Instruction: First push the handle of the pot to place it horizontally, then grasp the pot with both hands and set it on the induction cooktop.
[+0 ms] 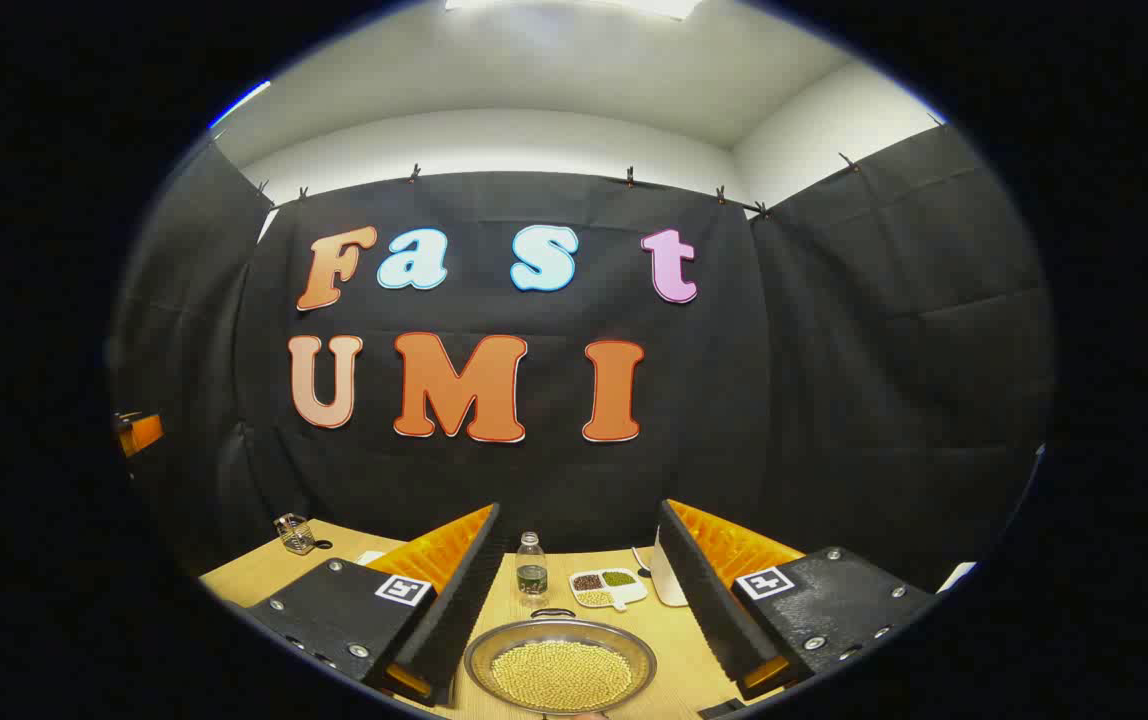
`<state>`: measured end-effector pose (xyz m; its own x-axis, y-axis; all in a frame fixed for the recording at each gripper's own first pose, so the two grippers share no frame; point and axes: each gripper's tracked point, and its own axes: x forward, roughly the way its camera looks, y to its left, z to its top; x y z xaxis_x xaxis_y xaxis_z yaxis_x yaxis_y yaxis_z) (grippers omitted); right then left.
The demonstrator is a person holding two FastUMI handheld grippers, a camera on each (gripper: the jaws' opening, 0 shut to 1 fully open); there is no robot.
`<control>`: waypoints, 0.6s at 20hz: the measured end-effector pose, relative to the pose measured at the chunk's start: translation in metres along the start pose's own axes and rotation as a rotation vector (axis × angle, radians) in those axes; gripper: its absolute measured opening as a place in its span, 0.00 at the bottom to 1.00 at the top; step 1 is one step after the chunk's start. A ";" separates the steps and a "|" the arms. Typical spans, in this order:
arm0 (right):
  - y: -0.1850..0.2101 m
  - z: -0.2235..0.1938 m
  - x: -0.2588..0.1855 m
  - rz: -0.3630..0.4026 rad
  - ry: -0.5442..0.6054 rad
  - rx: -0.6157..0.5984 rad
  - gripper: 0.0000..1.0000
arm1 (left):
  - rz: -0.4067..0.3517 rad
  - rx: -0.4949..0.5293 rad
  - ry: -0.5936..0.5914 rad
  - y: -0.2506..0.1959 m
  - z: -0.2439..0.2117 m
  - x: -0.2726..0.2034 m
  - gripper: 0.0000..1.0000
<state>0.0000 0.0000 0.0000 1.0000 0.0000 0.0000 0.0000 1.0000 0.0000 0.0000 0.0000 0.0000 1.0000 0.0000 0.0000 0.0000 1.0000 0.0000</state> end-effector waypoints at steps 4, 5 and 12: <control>0.000 0.001 0.003 0.000 -0.007 0.000 0.95 | 0.002 0.008 -0.015 -0.002 0.006 -0.004 0.98; 0.001 0.002 0.004 0.002 -0.009 0.002 1.00 | 0.000 0.006 -0.019 -0.001 0.008 -0.004 0.98; 0.003 0.000 0.005 0.020 -0.009 0.000 1.00 | 0.008 0.008 -0.016 0.002 0.007 -0.003 0.99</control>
<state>0.0053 0.0032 0.0005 0.9998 0.0202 0.0095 -0.0202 0.9998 0.0004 -0.0033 0.0017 0.0072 0.9998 0.0078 0.0163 -0.0079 0.9999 0.0076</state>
